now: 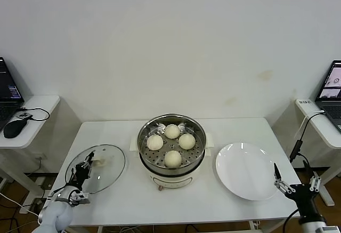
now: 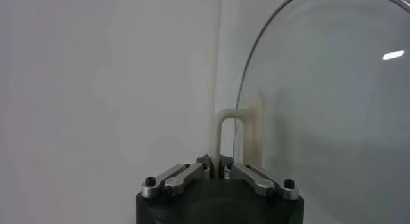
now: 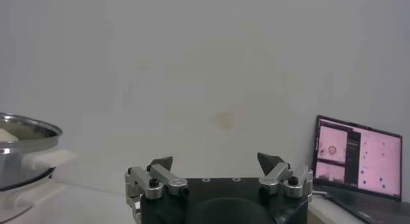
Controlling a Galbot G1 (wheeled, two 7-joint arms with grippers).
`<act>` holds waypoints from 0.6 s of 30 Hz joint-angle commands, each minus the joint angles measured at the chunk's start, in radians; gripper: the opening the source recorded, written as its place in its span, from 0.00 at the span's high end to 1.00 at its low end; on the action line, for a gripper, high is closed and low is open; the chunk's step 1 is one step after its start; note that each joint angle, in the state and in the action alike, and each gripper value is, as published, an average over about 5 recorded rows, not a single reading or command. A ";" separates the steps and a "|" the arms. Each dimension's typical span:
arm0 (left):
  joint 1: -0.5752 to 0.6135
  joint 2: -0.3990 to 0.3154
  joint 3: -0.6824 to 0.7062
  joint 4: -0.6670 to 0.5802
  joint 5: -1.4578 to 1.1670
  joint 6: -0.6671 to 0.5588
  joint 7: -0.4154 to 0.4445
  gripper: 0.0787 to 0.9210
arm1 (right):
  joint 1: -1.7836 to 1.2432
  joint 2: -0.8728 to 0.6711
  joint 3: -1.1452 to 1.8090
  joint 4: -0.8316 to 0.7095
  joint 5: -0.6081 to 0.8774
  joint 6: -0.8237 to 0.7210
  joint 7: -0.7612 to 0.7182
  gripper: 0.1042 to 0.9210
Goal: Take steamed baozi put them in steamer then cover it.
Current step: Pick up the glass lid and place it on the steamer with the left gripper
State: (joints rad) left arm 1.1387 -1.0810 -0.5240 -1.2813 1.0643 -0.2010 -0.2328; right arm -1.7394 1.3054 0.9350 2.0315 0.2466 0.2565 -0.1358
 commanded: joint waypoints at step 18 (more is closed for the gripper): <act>0.171 0.151 -0.056 -0.773 -0.087 0.376 0.290 0.92 | 0.029 0.009 -0.072 -0.053 -0.094 0.020 0.012 0.12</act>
State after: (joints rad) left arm 1.2805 -0.9835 -0.6296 -1.7280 1.0320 0.0023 -0.0825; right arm -1.7140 1.3055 0.8849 1.9922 0.1942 0.2702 -0.1328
